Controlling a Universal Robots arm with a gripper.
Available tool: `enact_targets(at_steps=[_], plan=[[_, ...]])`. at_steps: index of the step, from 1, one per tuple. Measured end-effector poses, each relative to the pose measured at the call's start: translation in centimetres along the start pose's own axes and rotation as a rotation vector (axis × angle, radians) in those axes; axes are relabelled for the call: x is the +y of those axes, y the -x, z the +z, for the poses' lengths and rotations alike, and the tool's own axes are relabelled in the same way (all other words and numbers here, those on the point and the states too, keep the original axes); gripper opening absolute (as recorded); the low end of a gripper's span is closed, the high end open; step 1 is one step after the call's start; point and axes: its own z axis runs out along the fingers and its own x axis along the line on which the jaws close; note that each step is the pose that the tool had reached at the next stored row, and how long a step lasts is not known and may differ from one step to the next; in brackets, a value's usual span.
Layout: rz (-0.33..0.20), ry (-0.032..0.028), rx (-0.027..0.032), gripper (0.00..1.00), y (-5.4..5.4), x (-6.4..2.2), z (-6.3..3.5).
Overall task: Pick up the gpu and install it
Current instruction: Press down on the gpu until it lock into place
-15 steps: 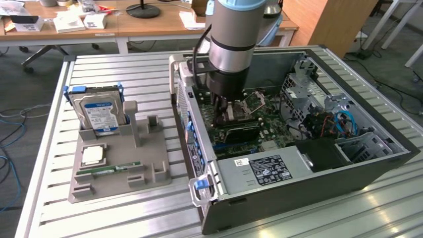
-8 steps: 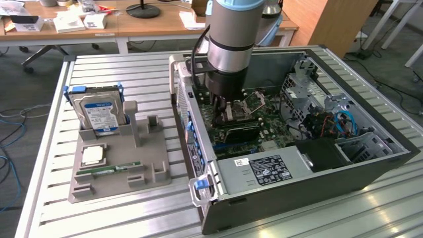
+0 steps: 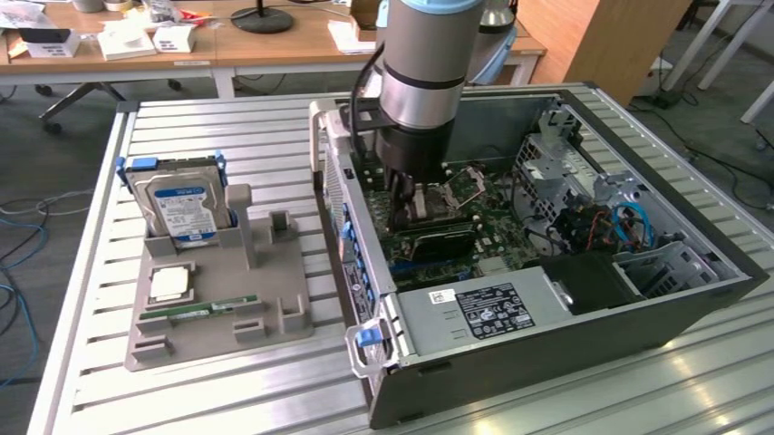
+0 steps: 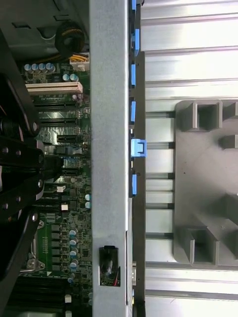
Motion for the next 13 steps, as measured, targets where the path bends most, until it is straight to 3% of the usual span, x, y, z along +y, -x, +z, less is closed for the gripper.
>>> enact_targets(at_steps=[8, 13], plan=[[0.0, 0.0, -0.0001, 0.11, 0.03, -0.02, -1.05], [0.0, 0.0, -0.0001, 0.11, 0.03, 0.03, -1.1]])
